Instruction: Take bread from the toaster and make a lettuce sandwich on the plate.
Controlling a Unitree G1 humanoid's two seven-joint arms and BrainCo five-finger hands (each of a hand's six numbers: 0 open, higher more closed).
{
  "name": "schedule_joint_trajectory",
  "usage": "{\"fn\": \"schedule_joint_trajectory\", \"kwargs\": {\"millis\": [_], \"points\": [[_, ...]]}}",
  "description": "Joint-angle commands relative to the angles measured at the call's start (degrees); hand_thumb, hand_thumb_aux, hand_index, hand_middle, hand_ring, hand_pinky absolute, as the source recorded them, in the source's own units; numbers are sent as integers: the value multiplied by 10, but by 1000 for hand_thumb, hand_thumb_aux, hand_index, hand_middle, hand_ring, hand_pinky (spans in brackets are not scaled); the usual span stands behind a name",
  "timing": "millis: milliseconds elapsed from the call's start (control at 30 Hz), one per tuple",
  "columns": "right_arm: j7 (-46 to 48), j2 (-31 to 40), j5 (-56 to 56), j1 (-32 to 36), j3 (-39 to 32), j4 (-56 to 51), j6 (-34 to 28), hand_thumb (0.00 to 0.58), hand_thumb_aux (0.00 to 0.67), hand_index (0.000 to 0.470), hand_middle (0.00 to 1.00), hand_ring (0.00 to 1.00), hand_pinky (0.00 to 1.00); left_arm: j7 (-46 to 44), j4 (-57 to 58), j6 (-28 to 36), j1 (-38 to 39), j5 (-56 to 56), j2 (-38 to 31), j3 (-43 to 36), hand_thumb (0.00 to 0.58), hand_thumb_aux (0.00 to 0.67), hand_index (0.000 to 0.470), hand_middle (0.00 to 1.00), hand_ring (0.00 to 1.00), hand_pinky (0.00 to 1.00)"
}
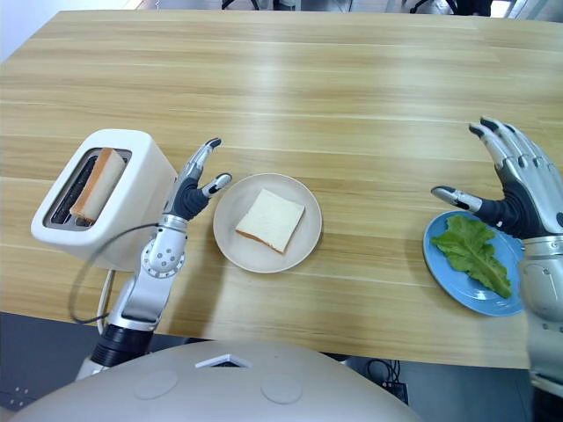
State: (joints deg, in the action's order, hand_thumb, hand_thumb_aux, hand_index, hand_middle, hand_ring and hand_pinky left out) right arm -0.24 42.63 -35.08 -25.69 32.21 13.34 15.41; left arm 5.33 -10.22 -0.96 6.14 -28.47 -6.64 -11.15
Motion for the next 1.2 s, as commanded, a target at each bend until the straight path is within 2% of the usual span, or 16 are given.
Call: {"fn": "schedule_joint_trajectory", "kwargs": {"millis": [33, 300, 433, 633, 667, 700, 733, 767, 800, 833, 900, 933, 967, 1000, 1067, 1200], "points": [[-67, 54, -108, 10, -67, -156, 13, 0, 0, 0, 0, 0, 0, 10, 43, -11, 13, 47, 22, 13, 0, 0, 0, 0, 0, 0], [-202, 90, -179, 156, -259, -500, 45, 0, 0, 0, 0, 0, 0, 26, 50, -31, 30, 38, 18, 6, 0, 0, 0, 0, 0, 0], [-245, 100, -177, 180, -312, -565, 52, 0, 0, 0, 0, 0, 0, 27, 52, -33, 29, 35, 15, 5, 0, 0, 0, 0, 0, 0], [-273, 118, -150, 164, -343, -578, 54, 0, 0, 0, 0, 0, 0, 31, 54, -31, 31, 35, 13, 6, 0, 0, 0, 0, 0, 0], [-274, 121, -145, 161, -344, -578, 54, 281, 189, 130, 0, 0, 0, 31, 54, -31, 32, 35, 12, 6, 0, 0, 0, 0, 0, 0], [-274, 123, -140, 158, -345, -578, 54, 281, 189, 130, 0, 0, 0, 32, 55, -31, 32, 35, 12, 6, 0, 0, 0, 0, 0, 0], [-274, 125, -135, 155, -345, -578, 54, 498, 418, 287, 0, 0, 0, 32, 56, -31, 32, 35, 11, 6, 0, 0, 0, 0, 0, 0], [-274, 126, -129, 153, -346, -577, 53, 566, 568, 390, 0, 0, 0, 33, 56, -31, 33, 36, 11, 7, 0, 0, 0, 0, 0, 0], [-275, 128, -124, 150, -346, -575, 51, 580, 670, 460, 137, 137, 137, 34, 57, -31, 33, 36, 10, 7, 0, 0, 0, 0, 0, 0], [-278, 129, -120, 148, -346, -573, 49, 580, 670, 460, 278, 278, 278, 34, 58, -31, 34, 36, 10, 7, 0, 0, 0, 0, 0, 0], [-280, 131, -114, 145, -347, -568, 46, 580, 670, 460, 373, 373, 373, 34, 57, -30, 35, 37, 9, 8, 0, 0, 0, 0, 0, 0], [-284, 133, -112, 142, -347, -563, 43, 580, 670, 460, 373, 373, 373, 34, 57, -29, 35, 37, 9, 8, 0, 0, 0, 0, 0, 0], [-286, 134, -110, 140, -347, -558, 40, 580, 670, 460, 471, 471, 471, 34, 57, -29, 35, 37, 9, 8, 0, 0, 0, 0, 0, 0], [-289, 135, -106, 137, -345, -551, 36, 580, 670, 460, 698, 698, 698, 35, 59, -30, 35, 36, 9, 7, 0, 0, 0, 0, 0, 0], [-294, 137, -100, 136, -341, -538, 30, 580, 670, 460, 1000, 1000, 1000, 36, 61, -30, 35, 36, 9, 7, 0, 0, 0, 0, 0, 0], [-296, 142, -90, 135, -336, -518, 24, 580, 670, 460, 1000, 1000, 1000, 37, 64, -30, 35, 36, 8, 7, 0, 0, 0, 0, 0, 0]]}}
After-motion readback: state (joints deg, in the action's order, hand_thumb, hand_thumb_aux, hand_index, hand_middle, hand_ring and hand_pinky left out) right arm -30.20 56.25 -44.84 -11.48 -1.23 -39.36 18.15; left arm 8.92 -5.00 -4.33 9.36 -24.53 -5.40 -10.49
